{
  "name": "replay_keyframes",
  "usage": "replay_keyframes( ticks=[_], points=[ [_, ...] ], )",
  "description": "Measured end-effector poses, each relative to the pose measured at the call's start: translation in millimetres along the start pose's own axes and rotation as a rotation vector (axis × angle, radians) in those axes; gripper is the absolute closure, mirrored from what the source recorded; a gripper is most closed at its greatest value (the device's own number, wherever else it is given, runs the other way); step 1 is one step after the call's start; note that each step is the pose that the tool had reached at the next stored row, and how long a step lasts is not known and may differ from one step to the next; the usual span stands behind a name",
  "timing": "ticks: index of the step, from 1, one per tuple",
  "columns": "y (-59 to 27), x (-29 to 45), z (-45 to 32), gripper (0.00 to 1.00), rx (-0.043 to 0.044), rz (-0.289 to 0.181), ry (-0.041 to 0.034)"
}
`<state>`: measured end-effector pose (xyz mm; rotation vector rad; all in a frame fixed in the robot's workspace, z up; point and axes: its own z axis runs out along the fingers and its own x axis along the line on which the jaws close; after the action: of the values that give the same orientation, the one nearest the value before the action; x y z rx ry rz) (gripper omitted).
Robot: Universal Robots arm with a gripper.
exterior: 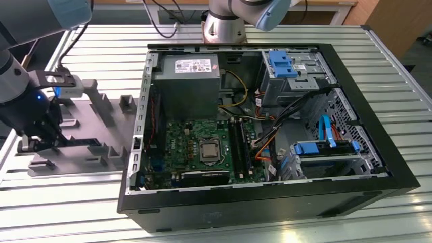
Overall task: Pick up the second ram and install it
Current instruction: 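Pick up the second ram and move it above second insertion slot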
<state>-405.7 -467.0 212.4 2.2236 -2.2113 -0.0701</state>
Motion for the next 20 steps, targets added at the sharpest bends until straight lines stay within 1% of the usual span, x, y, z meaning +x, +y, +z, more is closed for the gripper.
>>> replay_keyframes(
  ticks=[7, 20],
  points=[
    [0.2, -0.2, -5.4, 0.86, 0.0, 0.0, 0.0],
    [0.4, -0.4, -12.9, 0.86, 0.0005, 0.0, 0.0]
  ],
)
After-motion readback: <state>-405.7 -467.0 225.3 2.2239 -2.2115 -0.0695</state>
